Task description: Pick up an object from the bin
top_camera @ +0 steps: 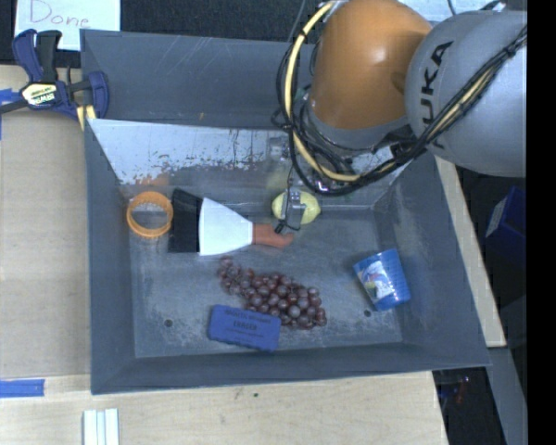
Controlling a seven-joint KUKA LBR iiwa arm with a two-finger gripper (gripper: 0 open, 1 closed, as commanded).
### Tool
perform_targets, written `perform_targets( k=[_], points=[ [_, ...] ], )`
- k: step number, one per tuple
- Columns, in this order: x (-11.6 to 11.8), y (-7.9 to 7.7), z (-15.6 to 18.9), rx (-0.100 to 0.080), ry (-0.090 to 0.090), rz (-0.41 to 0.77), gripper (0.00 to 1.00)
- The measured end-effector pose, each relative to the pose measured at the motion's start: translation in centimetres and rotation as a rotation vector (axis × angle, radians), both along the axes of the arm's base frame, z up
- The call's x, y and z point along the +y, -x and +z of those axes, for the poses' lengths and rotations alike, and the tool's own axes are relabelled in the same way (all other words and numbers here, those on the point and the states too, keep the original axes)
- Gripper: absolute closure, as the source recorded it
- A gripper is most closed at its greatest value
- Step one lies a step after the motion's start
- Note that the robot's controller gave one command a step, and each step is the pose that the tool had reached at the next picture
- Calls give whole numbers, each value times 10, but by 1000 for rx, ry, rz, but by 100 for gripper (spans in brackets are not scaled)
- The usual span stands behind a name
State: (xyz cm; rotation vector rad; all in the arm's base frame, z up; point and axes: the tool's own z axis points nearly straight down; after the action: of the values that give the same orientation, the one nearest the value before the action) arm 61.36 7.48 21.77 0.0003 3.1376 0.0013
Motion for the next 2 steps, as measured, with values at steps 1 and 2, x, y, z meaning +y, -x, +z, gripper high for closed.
perform_targets(
  k=[1, 2],
  points=[
    [-41, 67, -126, -4, 0, 9, 0],
    [-25, 89, -78, -11, -2, -66, 0]
  ],
)
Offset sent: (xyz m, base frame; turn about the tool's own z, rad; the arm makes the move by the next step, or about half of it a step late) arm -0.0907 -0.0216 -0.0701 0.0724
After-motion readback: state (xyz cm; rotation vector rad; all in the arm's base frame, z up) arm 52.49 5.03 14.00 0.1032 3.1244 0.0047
